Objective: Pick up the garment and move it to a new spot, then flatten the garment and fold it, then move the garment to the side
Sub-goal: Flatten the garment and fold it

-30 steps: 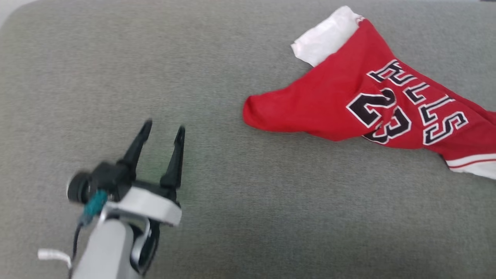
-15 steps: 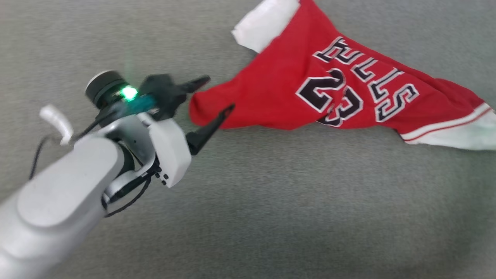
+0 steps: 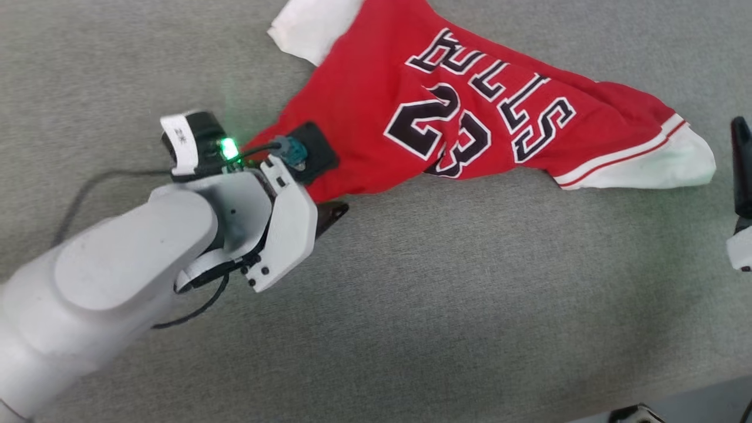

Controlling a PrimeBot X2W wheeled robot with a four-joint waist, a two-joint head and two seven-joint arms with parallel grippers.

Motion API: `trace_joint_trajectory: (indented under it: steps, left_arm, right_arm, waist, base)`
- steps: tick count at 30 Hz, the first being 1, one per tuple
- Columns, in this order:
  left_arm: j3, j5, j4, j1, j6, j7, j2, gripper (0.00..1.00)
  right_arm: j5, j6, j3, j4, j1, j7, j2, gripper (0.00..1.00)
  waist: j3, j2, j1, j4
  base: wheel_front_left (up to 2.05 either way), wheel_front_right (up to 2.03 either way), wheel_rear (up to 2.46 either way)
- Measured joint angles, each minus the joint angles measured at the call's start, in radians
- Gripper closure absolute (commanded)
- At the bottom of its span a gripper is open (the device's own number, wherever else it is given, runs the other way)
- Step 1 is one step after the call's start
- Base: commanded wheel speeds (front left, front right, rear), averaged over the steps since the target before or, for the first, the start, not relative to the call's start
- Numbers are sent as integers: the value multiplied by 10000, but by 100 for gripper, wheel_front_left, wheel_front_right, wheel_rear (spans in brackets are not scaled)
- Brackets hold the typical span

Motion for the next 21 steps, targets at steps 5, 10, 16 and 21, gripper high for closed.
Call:
trace_joint_trajectory:
  steps: [5,10,16,21]
  left_arm:
    - [33,330,201,153,0,104,104,15]
    - [44,594,700,220,0,-497,-128,100]
    - [33,286,270,666,2,-635,117,100]
    - [21,-543,-828,1467,2,-610,773,100]
  right_arm:
    - [-13,0,245,33,-116,-77,90,0]
    - [-25,0,485,15,-155,-117,148,0]
    - [-25,0,754,-23,-337,-117,-15,0]
    - [-111,0,857,4,-346,-240,-165,0]
  waist:
    - [109,0,0,-137]
    - [20,0,0,18]
    - [-226,0,0,253]
    - [-515,0,0,515]
  base:
    - [0,0,0]
    - [0,0,0]
    - [0,0,0]
    - [0,0,0]
